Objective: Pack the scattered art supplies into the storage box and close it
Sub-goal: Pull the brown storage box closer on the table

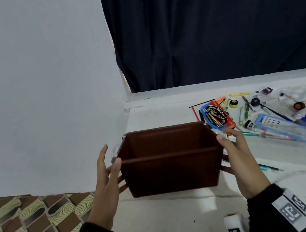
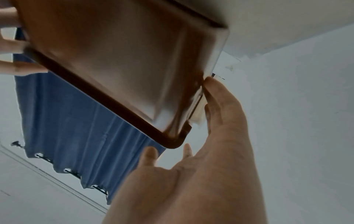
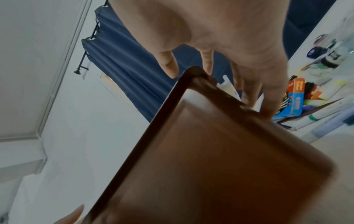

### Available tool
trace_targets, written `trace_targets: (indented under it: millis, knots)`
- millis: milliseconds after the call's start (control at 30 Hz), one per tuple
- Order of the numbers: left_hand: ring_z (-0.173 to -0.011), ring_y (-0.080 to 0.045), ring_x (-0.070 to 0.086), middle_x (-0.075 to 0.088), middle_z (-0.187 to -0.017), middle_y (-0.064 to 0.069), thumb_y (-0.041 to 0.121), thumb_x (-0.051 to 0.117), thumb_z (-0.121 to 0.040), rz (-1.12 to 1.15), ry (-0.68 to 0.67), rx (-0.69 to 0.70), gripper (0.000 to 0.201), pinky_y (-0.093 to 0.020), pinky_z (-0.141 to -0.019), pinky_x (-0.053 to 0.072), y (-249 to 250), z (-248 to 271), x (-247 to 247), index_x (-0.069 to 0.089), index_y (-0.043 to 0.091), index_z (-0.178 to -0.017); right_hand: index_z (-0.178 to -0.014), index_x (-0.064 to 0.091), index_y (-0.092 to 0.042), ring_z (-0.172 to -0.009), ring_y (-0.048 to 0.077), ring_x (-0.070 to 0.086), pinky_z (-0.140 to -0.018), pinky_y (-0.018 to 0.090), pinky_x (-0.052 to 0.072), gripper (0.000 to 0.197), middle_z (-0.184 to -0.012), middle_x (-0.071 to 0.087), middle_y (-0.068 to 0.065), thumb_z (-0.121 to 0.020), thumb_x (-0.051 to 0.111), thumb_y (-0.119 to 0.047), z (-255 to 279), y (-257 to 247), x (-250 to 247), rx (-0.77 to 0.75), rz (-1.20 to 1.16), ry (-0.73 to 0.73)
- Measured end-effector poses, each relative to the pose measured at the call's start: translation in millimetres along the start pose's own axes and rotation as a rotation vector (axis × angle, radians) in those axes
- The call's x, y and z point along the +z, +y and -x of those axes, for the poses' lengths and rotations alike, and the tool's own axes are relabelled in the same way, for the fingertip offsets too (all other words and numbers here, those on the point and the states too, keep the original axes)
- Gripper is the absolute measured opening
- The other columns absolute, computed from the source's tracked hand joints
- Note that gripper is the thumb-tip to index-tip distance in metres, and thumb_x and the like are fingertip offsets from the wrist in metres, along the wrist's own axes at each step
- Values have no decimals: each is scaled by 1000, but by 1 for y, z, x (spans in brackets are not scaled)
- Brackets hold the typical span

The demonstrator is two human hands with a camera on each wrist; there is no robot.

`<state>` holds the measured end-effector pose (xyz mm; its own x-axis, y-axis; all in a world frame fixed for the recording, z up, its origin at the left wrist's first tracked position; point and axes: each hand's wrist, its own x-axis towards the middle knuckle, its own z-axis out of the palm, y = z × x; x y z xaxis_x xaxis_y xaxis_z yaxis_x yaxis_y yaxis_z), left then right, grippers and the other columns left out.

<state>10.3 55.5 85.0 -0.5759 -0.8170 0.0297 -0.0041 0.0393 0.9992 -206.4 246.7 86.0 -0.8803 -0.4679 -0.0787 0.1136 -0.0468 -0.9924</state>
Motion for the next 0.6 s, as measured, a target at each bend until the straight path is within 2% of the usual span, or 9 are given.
trace_targets:
  millis: [67,133,167,233,300,333,500,600]
  knots:
    - [-115,-21,66,64,-129,3,67,48,-89,-45,-56,-30,48,-48,-99,51,-9,6,-12,37,64,-135,-120,50,-41,-108,18,62,-98,48,50,27,-125,57,-1,-94,59,-37,11,10,-1,-18,140,7]
    - [-127,-18,56,57,-136,4,75,51,-85,-188,-96,-27,50,-49,-105,47,-26,9,-22,47,57,-132,-126,50,-34,-121,21,52,-106,48,43,36,-133,47,3,-92,60,-29,22,25,-2,-117,411,17]
    - [-134,-17,47,50,-141,4,69,53,-87,-313,-109,-13,49,-49,-111,41,-35,12,-25,47,55,-134,-133,48,-30,-129,24,45,-111,45,38,41,-140,40,6,-93,58,-24,28,32,-2,-157,556,14]
    - [-148,-18,25,31,-156,-2,49,49,-98,-557,-137,45,51,-43,-121,24,-46,17,-26,34,50,-147,-145,39,-22,-138,27,34,-111,39,34,51,-155,23,6,-96,52,-17,39,40,-1,-189,758,20]
    - [-153,-13,6,12,-165,-2,38,43,-104,-648,-147,80,54,-30,-120,10,-47,22,-24,23,43,-154,-150,32,-22,-141,27,32,-107,39,35,54,-161,14,3,-99,48,-19,45,42,0,-200,856,25]
    - [-153,-12,3,7,-167,0,37,41,-105,-662,-145,90,55,-25,-116,8,-46,22,-24,21,40,-156,-151,30,-23,-141,27,32,-108,38,35,55,-162,12,4,-99,47,-21,44,42,-1,-210,883,20]
    - [-153,-20,9,0,-167,-1,38,42,-104,-720,-171,75,60,-25,-115,13,-37,19,-26,16,36,-157,-153,24,-26,-146,27,23,-115,37,26,58,-163,11,4,-100,47,-33,40,35,-5,-177,940,-53]
    - [-151,-29,14,-1,-167,3,47,40,-102,-906,-142,133,58,-45,-118,22,-30,22,-26,22,37,-156,-153,27,-25,-149,21,18,-117,33,19,58,-163,15,2,-100,49,-35,43,31,-16,-266,899,-74]
